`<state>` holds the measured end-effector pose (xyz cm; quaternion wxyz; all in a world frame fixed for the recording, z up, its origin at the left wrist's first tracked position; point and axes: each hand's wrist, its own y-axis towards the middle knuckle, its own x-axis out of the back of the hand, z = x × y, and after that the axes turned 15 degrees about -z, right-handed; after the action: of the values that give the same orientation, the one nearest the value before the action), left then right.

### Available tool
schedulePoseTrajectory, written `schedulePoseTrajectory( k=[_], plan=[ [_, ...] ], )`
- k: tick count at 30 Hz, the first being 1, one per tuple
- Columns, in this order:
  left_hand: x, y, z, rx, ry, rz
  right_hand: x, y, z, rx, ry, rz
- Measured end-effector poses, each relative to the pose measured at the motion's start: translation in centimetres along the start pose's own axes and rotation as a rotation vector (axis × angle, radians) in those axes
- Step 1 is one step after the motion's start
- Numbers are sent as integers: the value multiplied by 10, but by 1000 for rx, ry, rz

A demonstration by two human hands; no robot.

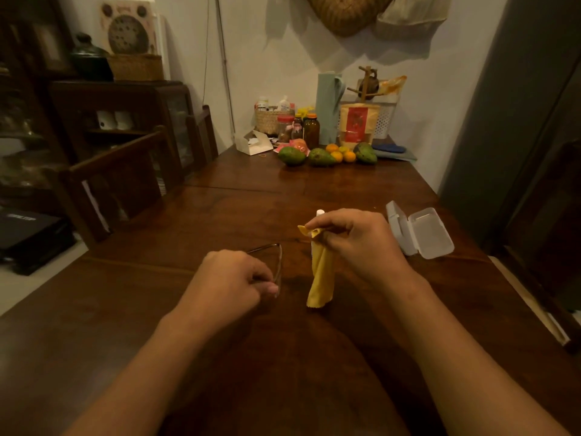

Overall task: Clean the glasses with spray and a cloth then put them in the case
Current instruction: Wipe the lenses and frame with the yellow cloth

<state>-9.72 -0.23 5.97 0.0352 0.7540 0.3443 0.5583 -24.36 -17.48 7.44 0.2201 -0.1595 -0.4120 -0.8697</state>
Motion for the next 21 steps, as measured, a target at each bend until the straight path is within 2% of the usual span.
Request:
schedulePoseTrajectory(
  k=[3, 7, 8, 10, 12, 13, 15, 18, 21],
  plan=[
    [-12, -3, -12, -11, -23, 124, 0, -1, 8, 13, -68, 31],
    [-19, -3, -12, -113, -60, 151, 1, -1, 14, 15, -107, 47],
    [-18, -1, -9, -125, -77, 112, 2, -1, 15, 11, -109, 51],
    [-12, 7, 3, -130, -80, -71, 3, 1, 16, 11, -108, 52],
    [-6, 19, 22, -120, 50, -290, 4, 1, 19, 28, -119, 46],
    [-3, 25, 33, -87, 133, -327, 4, 1, 20, 41, -124, 40],
    [-3, 33, 52, 10, 183, -230, 4, 1, 23, 71, -123, 25],
    [-9, 35, 65, 74, 72, -32, 4, 2, 28, 95, -90, 13],
    [-11, 34, 65, 71, 43, -10, 4, 3, 33, 103, -68, 6]
  ],
)
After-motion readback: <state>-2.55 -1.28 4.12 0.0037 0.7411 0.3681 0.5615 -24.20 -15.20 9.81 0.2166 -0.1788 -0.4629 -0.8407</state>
